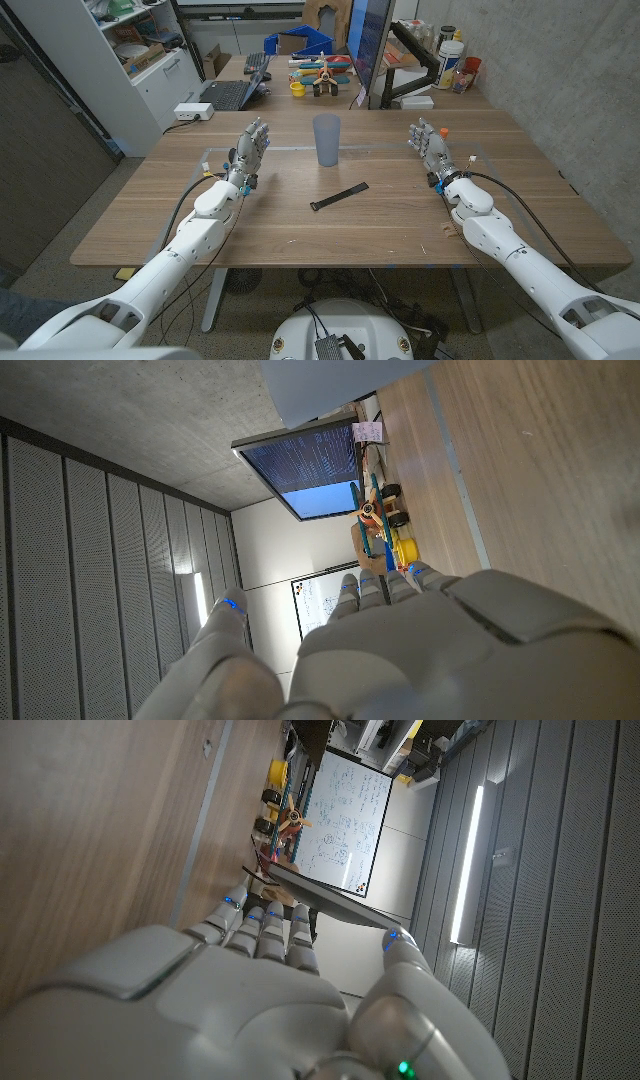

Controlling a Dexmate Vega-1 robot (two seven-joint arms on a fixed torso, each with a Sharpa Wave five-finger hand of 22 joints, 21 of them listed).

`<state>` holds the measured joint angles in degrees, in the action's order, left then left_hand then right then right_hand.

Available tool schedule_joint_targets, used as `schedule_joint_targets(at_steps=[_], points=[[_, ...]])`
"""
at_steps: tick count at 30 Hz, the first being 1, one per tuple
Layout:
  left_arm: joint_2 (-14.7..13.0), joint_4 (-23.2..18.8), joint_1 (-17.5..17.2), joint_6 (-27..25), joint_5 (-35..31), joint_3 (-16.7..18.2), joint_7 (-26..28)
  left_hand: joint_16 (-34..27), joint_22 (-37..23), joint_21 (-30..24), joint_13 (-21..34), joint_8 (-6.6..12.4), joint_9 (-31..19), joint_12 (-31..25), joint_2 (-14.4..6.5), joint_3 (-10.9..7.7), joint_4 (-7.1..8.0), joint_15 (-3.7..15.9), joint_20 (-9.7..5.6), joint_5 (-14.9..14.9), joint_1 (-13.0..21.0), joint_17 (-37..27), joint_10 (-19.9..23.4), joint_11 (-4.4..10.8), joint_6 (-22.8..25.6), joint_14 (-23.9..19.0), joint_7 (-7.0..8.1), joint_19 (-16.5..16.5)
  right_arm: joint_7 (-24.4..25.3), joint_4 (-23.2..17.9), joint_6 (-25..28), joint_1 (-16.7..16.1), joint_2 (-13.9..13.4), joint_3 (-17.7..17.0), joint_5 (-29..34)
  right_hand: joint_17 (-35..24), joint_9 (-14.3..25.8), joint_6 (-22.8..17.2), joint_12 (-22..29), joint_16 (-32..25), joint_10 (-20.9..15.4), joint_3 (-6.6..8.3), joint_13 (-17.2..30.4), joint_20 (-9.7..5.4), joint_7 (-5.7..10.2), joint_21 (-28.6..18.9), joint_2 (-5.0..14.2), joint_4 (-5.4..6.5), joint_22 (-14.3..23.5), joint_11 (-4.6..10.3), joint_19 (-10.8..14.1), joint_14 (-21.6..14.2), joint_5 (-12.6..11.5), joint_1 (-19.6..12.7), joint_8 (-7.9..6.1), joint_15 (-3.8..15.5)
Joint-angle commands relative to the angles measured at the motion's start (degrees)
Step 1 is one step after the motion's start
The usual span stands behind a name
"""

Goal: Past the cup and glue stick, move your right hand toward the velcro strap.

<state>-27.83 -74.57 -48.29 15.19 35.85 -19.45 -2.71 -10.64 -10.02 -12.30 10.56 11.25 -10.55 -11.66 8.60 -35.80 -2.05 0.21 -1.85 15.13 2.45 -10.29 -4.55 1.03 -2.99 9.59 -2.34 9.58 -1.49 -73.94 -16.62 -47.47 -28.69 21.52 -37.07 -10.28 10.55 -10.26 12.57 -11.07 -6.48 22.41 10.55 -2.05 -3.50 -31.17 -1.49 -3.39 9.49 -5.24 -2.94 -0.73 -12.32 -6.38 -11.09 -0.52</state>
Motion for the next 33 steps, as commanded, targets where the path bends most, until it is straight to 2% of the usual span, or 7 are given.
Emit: schedule_joint_targets(at_steps=[1, 15, 33], points=[[3.47, -0.52, -0.55, -3.49, -4.46, 4.89, -2.48, -0.30, -0.30, -0.33, 0.26, 0.40, -0.20, -0.31, 0.45, -0.29, 0.02, -0.15, -1.40, 0.46, 0.13, -0.13, -0.53, -0.06, -0.30, 0.89, -0.01, 2.67, 0.02, 1.13, 0.16, 0.81, 0.54, 0.46, 0.41, -0.22, 0.31, -0.72, 0.26, -0.26, -0.92, 0.29, 0.19, -1.77, 0.24, -0.07, 0.05, -0.07, 0.29, 0.19, -0.13, -0.21, -0.34, -0.54, -0.40, -0.29], [5.83, -1.69, -1.22, -6.00, -7.53, 8.40, -4.05, -0.23, -0.33, -0.21, 0.27, 0.39, -0.21, -0.38, 0.19, -0.02, 0.02, -0.16, -1.00, 0.84, 0.30, -0.12, -0.27, 0.21, -0.18, 0.87, 0.02, 2.58, -1.53, 2.01, -0.57, 1.97, -0.01, 1.20, 1.67, -0.23, 0.30, -0.90, 0.34, -0.29, -1.29, 0.19, 0.20, -1.74, 0.54, 0.30, 0.09, -0.19, 0.30, 0.34, 0.46, -0.57, -0.37, -0.48, -0.38, -0.08], [6.76, -2.90, -1.99, -7.43, -8.96, 10.26, -4.52, -0.25, -0.35, -0.10, 0.28, 0.40, -0.22, -0.39, -0.15, 0.28, 0.03, -0.16, -0.44, 1.27, 0.54, -0.12, -0.08, 0.12, 0.04, 0.61, 0.17, 2.42, -1.33, -0.51, -3.21, 1.31, -1.87, 1.68, 5.00, -0.23, 0.30, -1.34, 0.51, -0.41, -1.94, 0.09, 0.21, -1.53, 1.30, 0.90, 0.15, -0.31, 0.31, 0.58, 0.78, -1.28, -0.43, -0.38, -0.45, 0.21]])
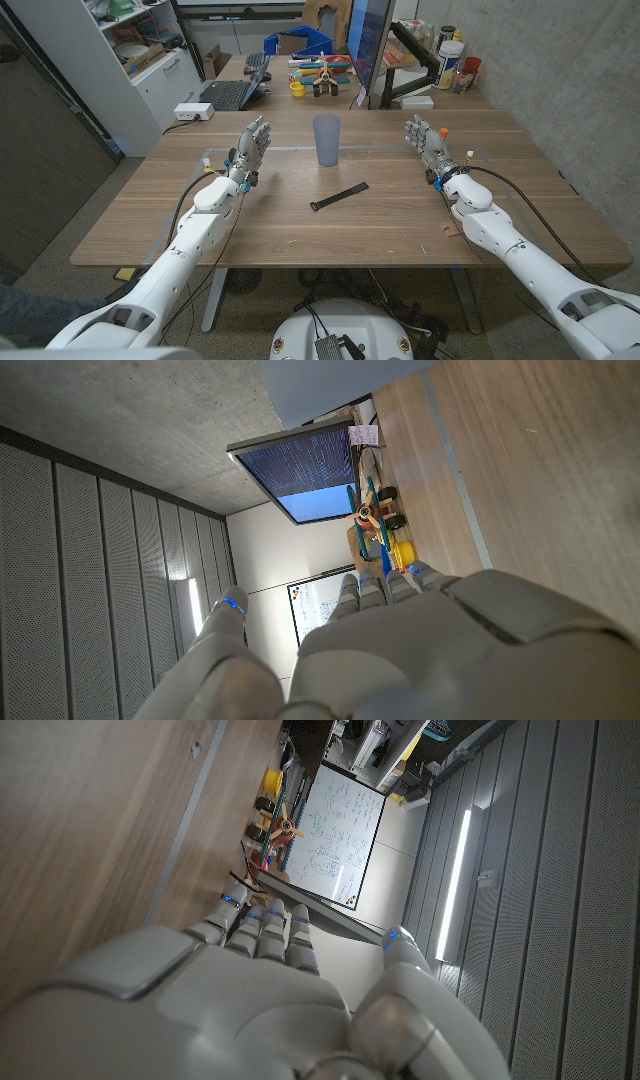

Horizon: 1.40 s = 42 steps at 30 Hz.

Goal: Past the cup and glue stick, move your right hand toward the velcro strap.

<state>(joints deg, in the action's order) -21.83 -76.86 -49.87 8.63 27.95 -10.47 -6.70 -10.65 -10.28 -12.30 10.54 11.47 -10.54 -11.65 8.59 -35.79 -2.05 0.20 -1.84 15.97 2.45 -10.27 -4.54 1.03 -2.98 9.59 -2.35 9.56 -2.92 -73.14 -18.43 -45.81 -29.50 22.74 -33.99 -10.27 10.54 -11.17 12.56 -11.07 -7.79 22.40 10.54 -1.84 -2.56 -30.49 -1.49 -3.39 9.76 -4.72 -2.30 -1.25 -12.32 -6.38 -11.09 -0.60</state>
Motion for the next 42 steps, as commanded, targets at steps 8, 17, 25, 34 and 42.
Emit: schedule_joint_targets(at_steps=[8, 17, 25, 34, 42], points=[[0.95, -0.21, -0.15, -1.53, -1.16, 1.49, -1.11, -0.19, -0.11, -0.02, 0.30, 0.17, -0.25, -0.33, -0.27, 0.46, 0.04, -0.21, -0.24, 0.64, 0.64, -0.13, -0.19, 0.08, 0.12, 0.62, 0.19, 2.44, -0.28, -1.37, -2.27, -0.68, -1.03, 0.56, 2.10, -0.23, 0.32, -0.73, 0.56, -0.40, -0.83, 0.10, 0.23, -1.68, 0.67, 0.45, 0.20, -0.41, 0.05, 0.05, 0.32, -0.93, -0.48, -0.44, -0.53, 0.33], [0.98, -0.26, 0.01, -2.00, -1.32, 1.68, -1.63, -0.19, -0.12, 0.02, 0.31, 0.13, -0.25, -0.33, -0.34, 0.58, 0.05, -0.18, -0.26, 0.77, 0.70, -0.13, -0.15, 0.18, 0.08, 0.58, 0.19, 2.40, -0.07, -2.22, -4.01, -1.51, -1.33, 0.54, 3.06, -0.21, 0.33, -0.91, 0.57, -0.36, -0.97, 0.08, 0.23, -1.65, 0.93, 0.66, 0.22, -0.53, 0.05, 0.28, 0.66, -1.08, -0.52, -0.50, -0.54, 0.41], [0.55, -1.03, -0.12, -2.97, -1.76, 1.56, -1.84, -0.17, -0.13, 0.10, 0.31, 0.14, -0.25, -0.30, -0.41, 0.77, 0.06, -0.23, -0.21, 0.95, 0.78, -0.14, -0.17, 0.15, 0.19, 0.56, 0.12, 2.42, -0.31, -3.60, -4.87, -2.10, -2.39, 0.65, 4.27, -0.19, 0.34, -1.10, 0.61, -0.43, -1.25, 0.06, 0.24, -1.61, 1.93, 0.85, 0.25, -0.70, 0.05, 0.72, 1.52, -1.63, -0.61, -0.56, -0.54, 0.50], [-0.44, -2.90, -0.74, -4.26, -2.30, 1.57, -1.59, -0.15, -0.14, 0.15, 0.32, 0.14, -0.26, -0.29, -0.46, 0.95, 0.07, -0.14, -0.13, 1.12, 0.83, -0.15, -0.12, 0.17, 0.27, 0.53, 0.12, 2.41, -0.99, -4.36, -7.16, -2.53, -2.76, 0.72, 5.27, -0.19, 0.36, -1.51, 0.76, -0.51, -1.80, 0.02, 0.25, -1.62, 2.06, 1.04, 0.23, -0.84, 0.04, 1.07, 2.17, -2.17, -0.68, -0.61, -0.63, 0.67], [-0.97, -3.94, -1.09, -4.72, -2.38, 1.60, -1.72, -0.15, -0.15, 0.21, 0.32, 0.10, -0.26, -0.28, -0.51, 1.12, 0.08, -0.15, -0.10, 1.26, 0.88, -0.15, -0.10, 0.27, 0.25, 0.49, 0.13, 2.43, -1.64, -3.95, -8.44, -2.37, -2.63, 1.04, 5.93, -0.19, 0.37, -1.87, 0.80, -0.48, -2.05, -0.04, 0.25, -1.72, 2.17, 1.31, 0.17, -0.97, 0.05, 1.38, 2.44, -2.39, -0.76, -0.62, -0.70, 0.81]])
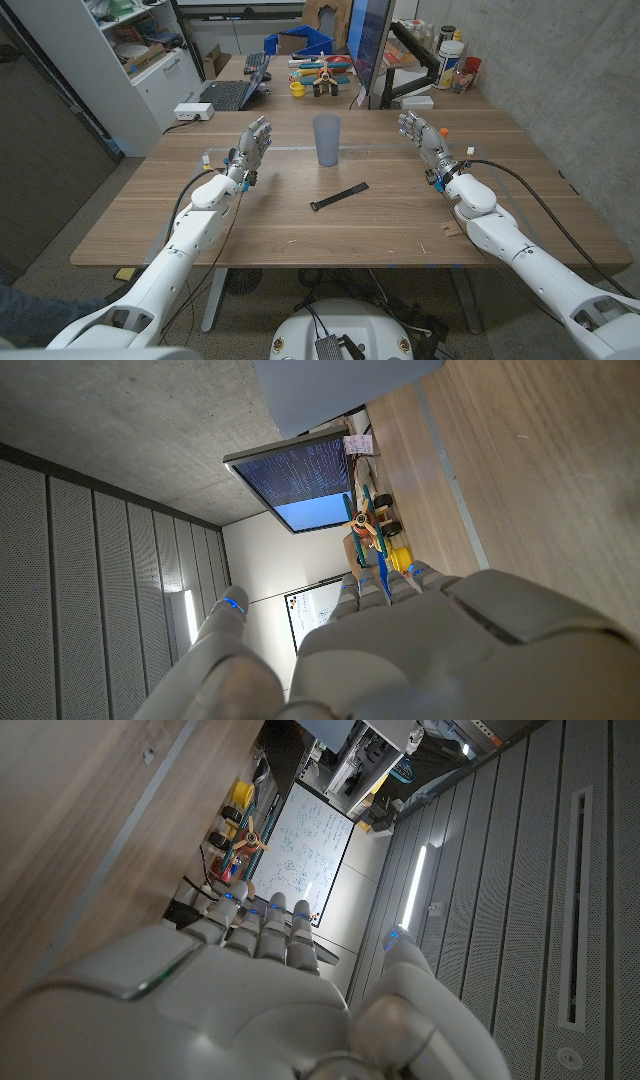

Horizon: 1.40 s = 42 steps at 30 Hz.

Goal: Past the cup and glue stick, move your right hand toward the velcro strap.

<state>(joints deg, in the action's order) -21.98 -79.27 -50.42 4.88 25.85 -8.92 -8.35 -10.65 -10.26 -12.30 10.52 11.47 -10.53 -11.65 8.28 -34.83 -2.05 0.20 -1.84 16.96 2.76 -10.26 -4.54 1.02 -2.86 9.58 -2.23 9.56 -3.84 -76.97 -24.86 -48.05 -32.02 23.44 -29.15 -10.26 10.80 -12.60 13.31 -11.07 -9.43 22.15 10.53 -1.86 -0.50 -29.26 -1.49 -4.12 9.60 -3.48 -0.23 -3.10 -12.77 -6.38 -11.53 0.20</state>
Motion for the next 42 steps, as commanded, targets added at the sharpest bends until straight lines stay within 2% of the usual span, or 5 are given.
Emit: schedule_joint_targets(at_steps=[1, 14, 18, 26, 42], points=[[-0.85, -1.60, -0.58, -0.97, -0.33, 0.03, -0.05, -0.16, -0.16, 0.20, 0.33, 0.11, -0.27, -0.30, -0.20, 0.17, 0.09, -0.14, -0.10, 0.28, 0.58, -0.16, -0.05, 0.25, 0.16, 0.48, -0.01, 2.41, -0.67, -0.13, -2.09, -0.11, -0.14, 0.37, 1.28, -0.20, 0.10, -0.45, 0.07, -0.49, -0.45, 0.20, 0.26, -1.67, 0.13, 0.09, 0.16, -0.24, 0.20, 0.15, 0.41, -0.57, -0.32, -0.62, -0.25, 0.03], [-1.21, -2.03, -0.32, -1.80, -0.53, -0.35, -0.36, -0.03, -0.17, 0.33, 0.35, -0.28, -0.26, -0.01, -0.31, 0.62, 0.11, -0.61, 0.26, 0.64, 0.71, -0.17, -0.75, -0.59, -0.74, 0.74, -1.07, 2.43, -0.40, -1.39, -3.55, -0.81, -1.22, 0.17, 2.93, -0.18, 0.11, -1.35, 0.09, -0.36, -0.83, 0.09, 0.27, -1.60, 2.42, 0.72, -0.02, -0.58, 0.21, 1.09, 0.90, -0.90, -0.51, -0.73, -0.42, 0.20], [-1.36, -2.49, -0.54, -2.13, -0.72, -0.44, -0.13, -0.03, -0.18, 0.34, 0.36, -0.31, -0.26, -0.02, -0.34, 0.72, 0.12, -0.63, 0.35, 0.71, 0.75, -0.17, -0.75, -0.78, -0.85, 0.77, -1.14, 2.39, -0.20, -1.43, -4.03, -1.03, -1.24, 0.09, 3.21, -0.17, 0.10, -2.35, 0.03, -0.40, -0.92, 0.09, 0.26, -1.56, 3.16, 1.22, -0.02, -0.86, 0.22, 3.08, 1.33, -1.49, -0.70, -0.91, -0.61, 0.51], [-1.60, -3.25, -1.04, -2.93, -0.61, -0.25, 0.22, -0.02, -0.18, 0.37, 0.36, -0.27, -0.26, -0.08, -0.38, 0.85, 0.13, -0.79, 0.42, 0.81, 0.80, -0.17, -0.60, -0.72, -0.80, 0.81, -1.14, 2.40, -0.32, -1.41, -5.75, -0.99, -1.60, 0.06, 4.55, -0.15, 0.08, -3.28, 0.14, -0.37, -1.46, 0.04, 0.24, -1.72, 4.30, 1.59, -0.14, -1.12, 0.23, 3.57, 1.80, -1.90, -0.84, -1.04, -0.77, 1.13], [-2.40, -5.33, -1.98, -3.85, -0.53, 0.01, 0.38, 0.08, -0.19, 0.61, 0.37, -0.32, -0.25, 0.00, -0.49, 1.20, 0.14, -0.67, 0.66, 1.07, 0.94, -0.18, -0.85, -0.56, -1.00, 1.14, -0.73, 2.86, 0.78, -2.62, -7.60, -0.94, -2.63, 0.58, 9.14, -0.12, 0.06, -4.48, 0.27, -0.37, -2.37, -0.13, 0.21, -1.84, 4.68, 2.39, -0.69, -1.78, 0.24, 6.03, 2.67, -2.87, -1.33, -1.42, -0.83, 1.50]])
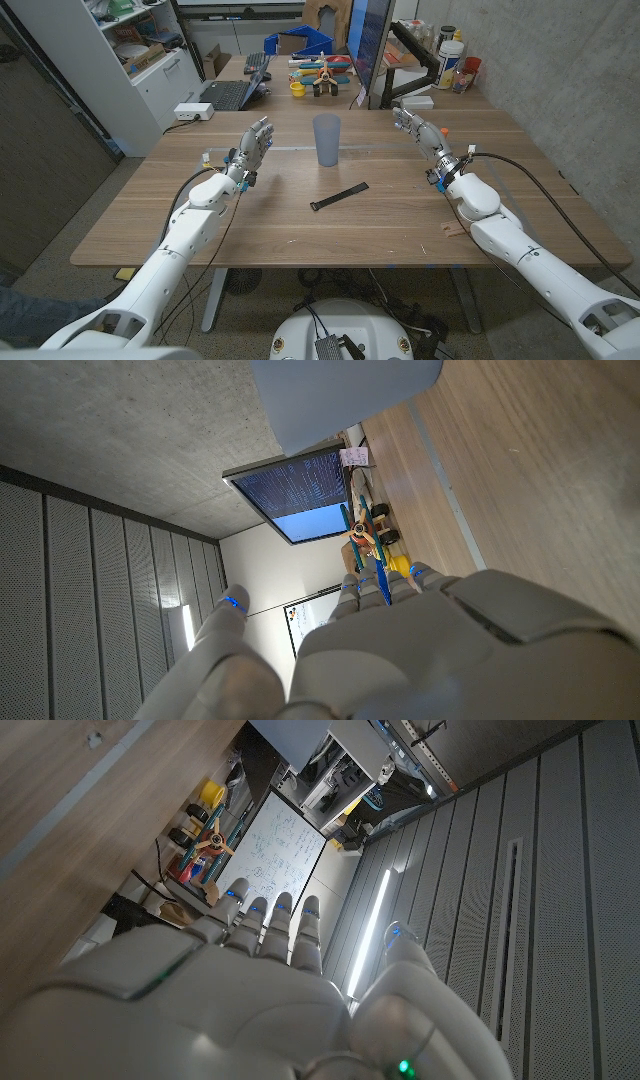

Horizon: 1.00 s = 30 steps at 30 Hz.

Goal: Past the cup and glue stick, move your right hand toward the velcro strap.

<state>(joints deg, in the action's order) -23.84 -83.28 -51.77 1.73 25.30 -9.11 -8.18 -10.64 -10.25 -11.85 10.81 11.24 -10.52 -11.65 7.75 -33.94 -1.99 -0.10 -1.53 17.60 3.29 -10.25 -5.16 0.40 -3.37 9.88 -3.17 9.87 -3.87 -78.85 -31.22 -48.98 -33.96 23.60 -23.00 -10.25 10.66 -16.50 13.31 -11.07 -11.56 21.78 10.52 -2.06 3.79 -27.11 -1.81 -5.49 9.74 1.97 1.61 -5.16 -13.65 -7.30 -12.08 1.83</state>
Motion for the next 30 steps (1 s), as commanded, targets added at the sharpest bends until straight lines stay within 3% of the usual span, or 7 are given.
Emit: schedule_joint_targets(at_steps=[1, 4, 30], points=[[-0.56, -1.44, -0.67, -0.77, 0.05, 0.22, 0.23, 0.09, -0.20, 0.18, 0.08, -0.09, -0.26, 0.01, 0.04, 0.33, 0.08, -0.33, 0.33, 0.44, 0.41, -0.19, -0.27, 0.09, -0.53, 0.87, 0.28, 2.59, 0.83, -0.63, -1.55, 0.09, -0.83, 0.52, 3.59, -0.12, 0.20, -0.68, 0.27, -0.35, -0.26, 0.23, 0.21, -1.63, 0.59, 0.32, -0.41, -0.46, 0.10, 0.84, 0.87, -0.83, -0.49, -0.53, -0.29, -0.10], [-0.55, -1.61, -0.76, -0.77, 0.15, 0.27, 0.27, 0.09, -0.21, 0.24, 0.08, -0.15, -0.26, 0.11, 0.01, 0.40, 0.09, -0.40, 0.37, 0.48, 0.43, -0.19, -0.54, 0.18, -0.70, 0.91, 0.30, 2.75, 1.91, -1.13, -1.49, -0.01, -1.18, 0.57, 5.42, -0.13, 0.19, -0.74, 0.19, -0.28, -0.29, 0.20, 0.20, -1.69, 0.63, 0.61, -0.49, -0.60, 0.10, 2.28, 1.04, -0.94, -0.67, -0.62, -0.18, -0.10], [-0.20, -1.10, -0.26, -0.30, 0.77, 0.30, -0.18, 0.08, -0.22, 0.31, 0.08, -0.07, -0.26, 0.05, -0.21, 0.76, 0.15, -0.37, 0.40, 0.73, 0.60, -0.20, -0.56, 0.26, -0.73, 1.13, 0.40, 2.98, 6.28, -3.85, -3.32, -0.03, -2.42, 1.66, 16.21, -0.12, 0.18, -1.24, 0.09, -0.19, -0.68, 0.25, 0.15, -1.53, 1.01, 1.48, -0.75, -1.20, 0.11, 2.37, 1.51, -1.50, -1.22, -1.20, -0.04, 0.01]])
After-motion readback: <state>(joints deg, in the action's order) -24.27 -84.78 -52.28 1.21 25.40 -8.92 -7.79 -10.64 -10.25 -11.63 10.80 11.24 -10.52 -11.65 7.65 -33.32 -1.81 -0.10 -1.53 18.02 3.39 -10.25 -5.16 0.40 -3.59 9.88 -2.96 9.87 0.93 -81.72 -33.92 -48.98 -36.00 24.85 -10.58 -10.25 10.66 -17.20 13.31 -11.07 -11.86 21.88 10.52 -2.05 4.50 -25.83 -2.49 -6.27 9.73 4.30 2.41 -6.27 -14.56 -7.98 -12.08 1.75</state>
